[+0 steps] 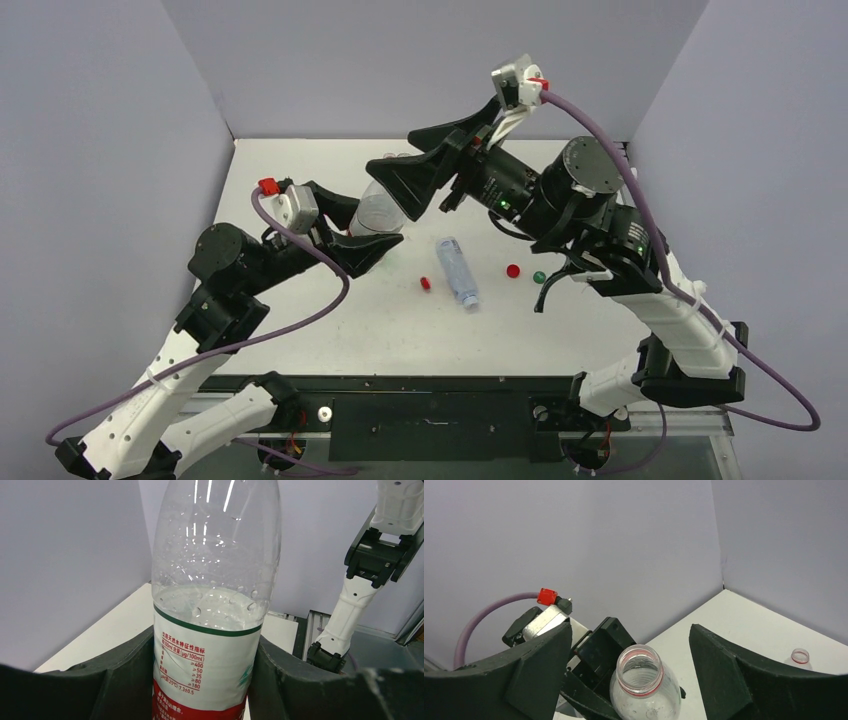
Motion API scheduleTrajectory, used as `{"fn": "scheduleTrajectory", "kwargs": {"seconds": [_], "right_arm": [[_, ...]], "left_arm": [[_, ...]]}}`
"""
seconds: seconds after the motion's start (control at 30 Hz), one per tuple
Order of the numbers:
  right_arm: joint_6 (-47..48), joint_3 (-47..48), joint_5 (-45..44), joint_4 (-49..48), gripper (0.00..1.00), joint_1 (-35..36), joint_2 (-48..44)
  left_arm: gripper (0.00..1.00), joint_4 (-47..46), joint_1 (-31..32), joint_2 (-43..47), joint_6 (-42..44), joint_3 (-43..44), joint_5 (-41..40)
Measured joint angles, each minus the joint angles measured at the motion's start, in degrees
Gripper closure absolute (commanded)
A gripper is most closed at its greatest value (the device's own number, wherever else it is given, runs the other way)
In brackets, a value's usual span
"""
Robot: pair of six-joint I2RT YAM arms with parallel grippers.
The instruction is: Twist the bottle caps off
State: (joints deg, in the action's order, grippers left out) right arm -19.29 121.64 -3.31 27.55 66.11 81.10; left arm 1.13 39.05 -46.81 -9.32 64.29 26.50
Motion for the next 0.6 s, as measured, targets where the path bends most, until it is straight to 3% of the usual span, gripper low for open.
{"fn": "scheduleTrajectory", "kwargs": {"seconds": [0.1, 0.33, 0.47, 0.53, 0.57, 0.6], "right_arm": [[-0.13, 0.50, -0.81, 0.68, 0.28, 0.02, 1.46], [-0.63, -2.14, -2.43, 1.20, 0.72, 0.02, 0.46], [0.61, -2.16, -2.36, 1.53, 0.94, 0.35, 0.42], [1.07, -2.03, -2.08, 2.12, 1.00, 0.35, 0.44], [1.33, -1.81, -2.10, 2.60, 1.00, 0.35, 0.50], [1.60, -1.53, -2.12, 3.08, 1.00, 0.33, 0.55]], "left_arm": [[1.00, -0.24, 0.00, 0.31, 0.57, -0.59, -0.59], [1.00, -0.48, 0.00, 1.03, 0.76, -1.16, -0.90], [0.88, 0.13, 0.00, 0.83, 0.57, -1.18, -0.90], [0.62, 0.59, 0.00, 0.74, 0.52, -1.18, -0.87], [0.33, 0.72, 0.00, 0.61, 0.55, -1.18, -0.79], [0.20, 0.72, 0.00, 0.52, 0.55, -1.18, -0.76]]}}
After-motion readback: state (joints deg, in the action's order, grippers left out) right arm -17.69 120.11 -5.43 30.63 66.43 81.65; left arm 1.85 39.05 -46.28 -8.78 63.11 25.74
